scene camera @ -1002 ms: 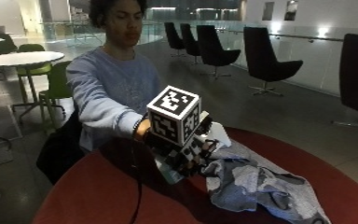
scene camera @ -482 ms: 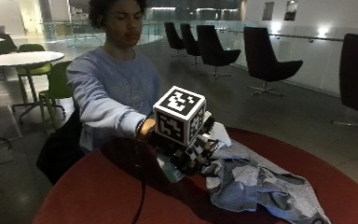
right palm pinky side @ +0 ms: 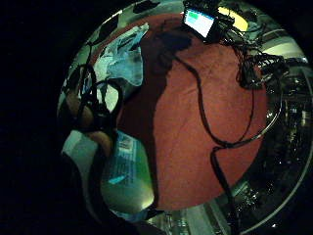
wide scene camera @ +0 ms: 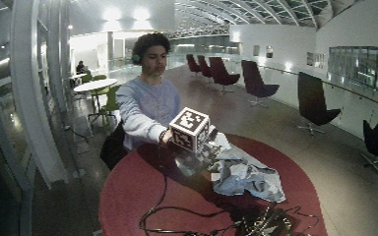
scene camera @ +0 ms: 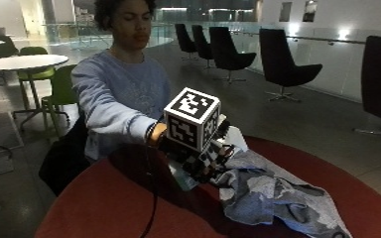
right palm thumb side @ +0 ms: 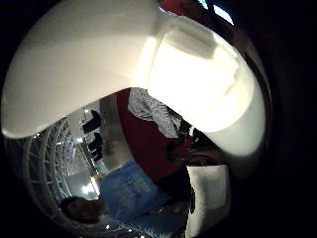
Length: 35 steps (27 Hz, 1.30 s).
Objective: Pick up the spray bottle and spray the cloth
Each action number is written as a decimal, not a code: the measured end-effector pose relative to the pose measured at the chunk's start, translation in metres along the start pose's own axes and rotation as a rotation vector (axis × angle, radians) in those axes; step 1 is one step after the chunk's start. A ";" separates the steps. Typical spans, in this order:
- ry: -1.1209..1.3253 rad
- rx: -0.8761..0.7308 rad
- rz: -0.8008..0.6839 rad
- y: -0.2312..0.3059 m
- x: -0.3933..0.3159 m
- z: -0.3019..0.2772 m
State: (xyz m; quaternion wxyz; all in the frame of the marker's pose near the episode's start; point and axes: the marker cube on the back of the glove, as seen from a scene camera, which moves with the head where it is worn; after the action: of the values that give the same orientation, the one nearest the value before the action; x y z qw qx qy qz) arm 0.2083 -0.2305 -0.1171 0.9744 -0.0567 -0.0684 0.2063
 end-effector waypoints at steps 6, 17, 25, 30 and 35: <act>-0.011 0.002 -0.009 -0.002 -0.003 -0.002; -0.025 0.005 -0.010 -0.001 -0.003 -0.005; -0.031 0.008 -0.018 -0.001 -0.006 -0.005; -0.028 0.005 -0.023 -0.001 -0.007 -0.004; -0.041 0.010 -0.033 -0.001 -0.010 -0.002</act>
State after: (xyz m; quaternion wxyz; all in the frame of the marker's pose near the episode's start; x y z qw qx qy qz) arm 0.2004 -0.2357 -0.1205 0.9764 -0.0466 -0.0884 0.1915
